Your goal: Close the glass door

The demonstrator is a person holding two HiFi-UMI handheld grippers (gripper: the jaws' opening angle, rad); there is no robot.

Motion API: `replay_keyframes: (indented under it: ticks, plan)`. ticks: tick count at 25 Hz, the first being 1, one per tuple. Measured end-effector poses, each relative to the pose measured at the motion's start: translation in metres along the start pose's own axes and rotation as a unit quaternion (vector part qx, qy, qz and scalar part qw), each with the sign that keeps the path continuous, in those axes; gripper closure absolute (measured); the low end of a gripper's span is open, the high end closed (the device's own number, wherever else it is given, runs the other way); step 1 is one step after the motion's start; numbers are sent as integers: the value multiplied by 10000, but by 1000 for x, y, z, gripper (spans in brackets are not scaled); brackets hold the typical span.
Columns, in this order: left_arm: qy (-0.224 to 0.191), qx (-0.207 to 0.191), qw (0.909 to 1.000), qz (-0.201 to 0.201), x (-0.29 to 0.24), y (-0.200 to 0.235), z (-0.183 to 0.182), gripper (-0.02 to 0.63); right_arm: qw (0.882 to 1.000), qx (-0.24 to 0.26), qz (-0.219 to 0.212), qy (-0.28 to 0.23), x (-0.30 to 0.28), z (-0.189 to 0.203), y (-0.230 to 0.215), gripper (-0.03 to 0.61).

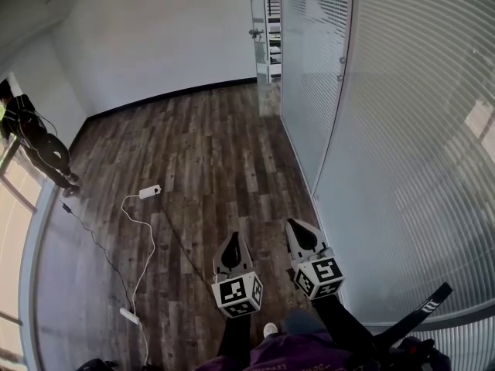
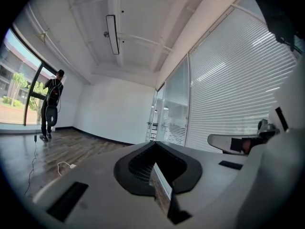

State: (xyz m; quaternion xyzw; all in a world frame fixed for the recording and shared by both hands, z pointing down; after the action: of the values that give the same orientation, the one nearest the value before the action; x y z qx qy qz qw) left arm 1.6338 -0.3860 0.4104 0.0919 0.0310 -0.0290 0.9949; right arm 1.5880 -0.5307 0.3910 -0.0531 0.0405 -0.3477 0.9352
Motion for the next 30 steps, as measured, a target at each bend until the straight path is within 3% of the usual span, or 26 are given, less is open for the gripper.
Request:
replay_keyframes:
  ticks: [7,20,30]
  plan:
    - [-87,51,9999,1,-48,6,7,614,10000,-14,-33,-24,-42,9,-25,581]
    - [-244,-19,9995,-202,-228,2,-14,614,9985,240,-498,35,-194,-13,-127,581]
    - [-42,-124,9992,-367,-300,23,-9,614,9984,117,-509,214,-268,-4,-163,581]
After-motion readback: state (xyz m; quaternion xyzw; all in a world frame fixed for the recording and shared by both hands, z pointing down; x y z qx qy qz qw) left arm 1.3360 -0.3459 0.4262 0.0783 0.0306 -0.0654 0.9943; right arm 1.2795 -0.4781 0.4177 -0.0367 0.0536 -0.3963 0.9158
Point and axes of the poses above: the fingertips, and each gripper's own axes: x backward along the fingers, y to its left, z out of its underside, the point moved 3 cm from there along x, backward along the fingers, and after that the axes turned 1 degree about -z, right-handed, at the moved point
